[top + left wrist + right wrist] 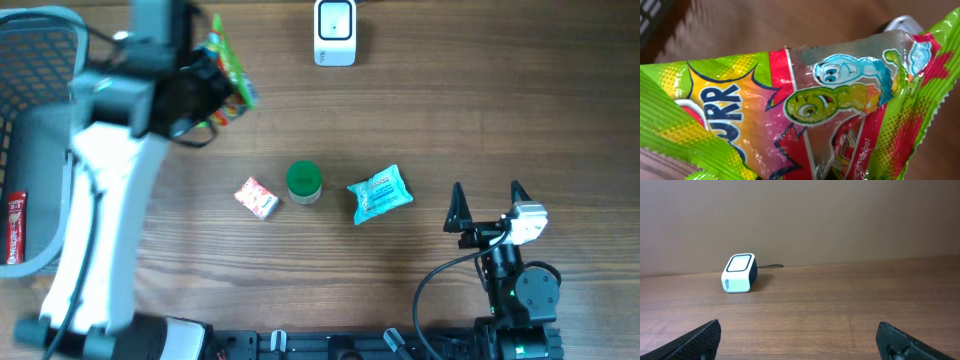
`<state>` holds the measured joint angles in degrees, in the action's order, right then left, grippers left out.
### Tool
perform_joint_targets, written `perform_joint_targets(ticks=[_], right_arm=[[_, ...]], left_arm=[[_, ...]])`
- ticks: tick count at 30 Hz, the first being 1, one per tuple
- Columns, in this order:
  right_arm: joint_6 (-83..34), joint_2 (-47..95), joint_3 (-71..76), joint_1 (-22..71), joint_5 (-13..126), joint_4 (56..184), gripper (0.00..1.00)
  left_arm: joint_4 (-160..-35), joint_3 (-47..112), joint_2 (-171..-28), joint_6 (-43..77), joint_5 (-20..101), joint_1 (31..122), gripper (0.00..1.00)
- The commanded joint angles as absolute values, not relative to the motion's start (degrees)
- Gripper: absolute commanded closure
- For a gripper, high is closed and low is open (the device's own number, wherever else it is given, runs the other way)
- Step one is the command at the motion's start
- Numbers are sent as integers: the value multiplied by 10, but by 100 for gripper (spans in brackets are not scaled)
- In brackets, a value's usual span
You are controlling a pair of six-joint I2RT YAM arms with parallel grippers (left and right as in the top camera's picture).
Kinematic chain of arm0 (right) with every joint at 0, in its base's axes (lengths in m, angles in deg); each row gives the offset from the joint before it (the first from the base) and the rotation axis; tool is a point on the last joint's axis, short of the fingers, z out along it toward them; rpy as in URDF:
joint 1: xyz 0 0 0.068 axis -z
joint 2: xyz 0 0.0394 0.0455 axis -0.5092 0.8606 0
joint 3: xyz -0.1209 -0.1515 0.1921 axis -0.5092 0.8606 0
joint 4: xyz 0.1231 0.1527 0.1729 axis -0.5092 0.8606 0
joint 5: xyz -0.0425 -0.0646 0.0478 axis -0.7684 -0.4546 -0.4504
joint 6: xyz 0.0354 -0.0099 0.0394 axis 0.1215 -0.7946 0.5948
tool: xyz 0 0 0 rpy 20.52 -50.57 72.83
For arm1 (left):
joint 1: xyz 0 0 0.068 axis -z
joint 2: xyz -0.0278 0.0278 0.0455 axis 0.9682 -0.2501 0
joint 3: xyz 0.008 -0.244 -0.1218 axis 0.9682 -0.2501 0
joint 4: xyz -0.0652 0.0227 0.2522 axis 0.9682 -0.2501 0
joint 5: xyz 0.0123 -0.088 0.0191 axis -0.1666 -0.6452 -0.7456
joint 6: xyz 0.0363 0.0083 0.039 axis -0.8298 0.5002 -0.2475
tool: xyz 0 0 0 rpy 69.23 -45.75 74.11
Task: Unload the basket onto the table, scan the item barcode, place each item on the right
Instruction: 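Grasp the Haribo bag with the left gripper and lift it out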
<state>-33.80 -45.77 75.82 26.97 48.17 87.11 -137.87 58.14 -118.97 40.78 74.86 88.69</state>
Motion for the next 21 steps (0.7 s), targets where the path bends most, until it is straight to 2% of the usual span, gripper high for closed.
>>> perform_joint_targets(ticks=[1, 6, 14, 16, 21], right_arm=[[-333, -460, 759, 269, 486, 869, 0], [-333, -460, 759, 269, 486, 869, 0], [-333, -460, 759, 269, 486, 869, 0], [-333, -460, 759, 269, 486, 869, 0], [-333, -460, 759, 269, 486, 869, 0]], left_arm=[[-1377, 556, -1253, 494, 831, 902, 96], [-1360, 492, -1317, 554, 831, 902, 96], [-1206, 309, -1333, 581, 831, 899, 96], [-1170, 272, -1333, 581, 831, 896, 91], [-1132, 219, -1333, 580, 879, 876, 89]])
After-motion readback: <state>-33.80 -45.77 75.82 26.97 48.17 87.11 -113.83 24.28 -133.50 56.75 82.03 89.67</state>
